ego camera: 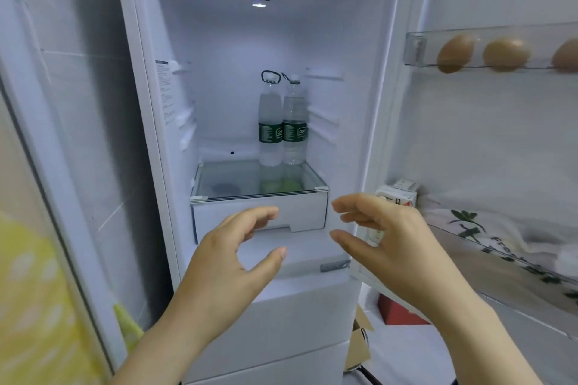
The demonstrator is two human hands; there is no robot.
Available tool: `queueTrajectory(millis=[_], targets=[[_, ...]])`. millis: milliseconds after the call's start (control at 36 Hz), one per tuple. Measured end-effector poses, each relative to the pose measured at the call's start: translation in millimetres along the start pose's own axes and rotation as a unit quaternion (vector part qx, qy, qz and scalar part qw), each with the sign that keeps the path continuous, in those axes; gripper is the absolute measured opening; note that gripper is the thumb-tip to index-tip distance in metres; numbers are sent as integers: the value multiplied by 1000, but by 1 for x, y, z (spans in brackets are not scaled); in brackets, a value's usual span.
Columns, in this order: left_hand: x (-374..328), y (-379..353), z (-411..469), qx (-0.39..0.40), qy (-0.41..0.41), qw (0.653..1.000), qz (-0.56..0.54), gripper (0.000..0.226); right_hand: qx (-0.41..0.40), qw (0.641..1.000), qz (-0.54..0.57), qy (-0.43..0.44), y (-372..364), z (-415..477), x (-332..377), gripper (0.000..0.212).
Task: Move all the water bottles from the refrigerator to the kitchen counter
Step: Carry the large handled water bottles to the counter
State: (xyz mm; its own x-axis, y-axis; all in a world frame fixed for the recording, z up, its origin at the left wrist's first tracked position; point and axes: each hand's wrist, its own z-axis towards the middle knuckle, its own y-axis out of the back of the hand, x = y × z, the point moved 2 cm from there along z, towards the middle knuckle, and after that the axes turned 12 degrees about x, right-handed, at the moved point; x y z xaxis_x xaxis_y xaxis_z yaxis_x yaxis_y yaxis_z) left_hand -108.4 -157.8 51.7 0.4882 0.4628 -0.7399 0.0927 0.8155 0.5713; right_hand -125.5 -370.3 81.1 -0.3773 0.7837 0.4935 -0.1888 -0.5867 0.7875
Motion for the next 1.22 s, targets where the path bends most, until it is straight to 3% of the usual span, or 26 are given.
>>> queueTrajectory(millis=[778,1222], targets=[[94,10,187,-72,30,996,38,39,18,996,65,53,-53,214,-103,35],[148,27,264,-67,31,993,90,43,12,997,76,20,-90,295,-135,35]])
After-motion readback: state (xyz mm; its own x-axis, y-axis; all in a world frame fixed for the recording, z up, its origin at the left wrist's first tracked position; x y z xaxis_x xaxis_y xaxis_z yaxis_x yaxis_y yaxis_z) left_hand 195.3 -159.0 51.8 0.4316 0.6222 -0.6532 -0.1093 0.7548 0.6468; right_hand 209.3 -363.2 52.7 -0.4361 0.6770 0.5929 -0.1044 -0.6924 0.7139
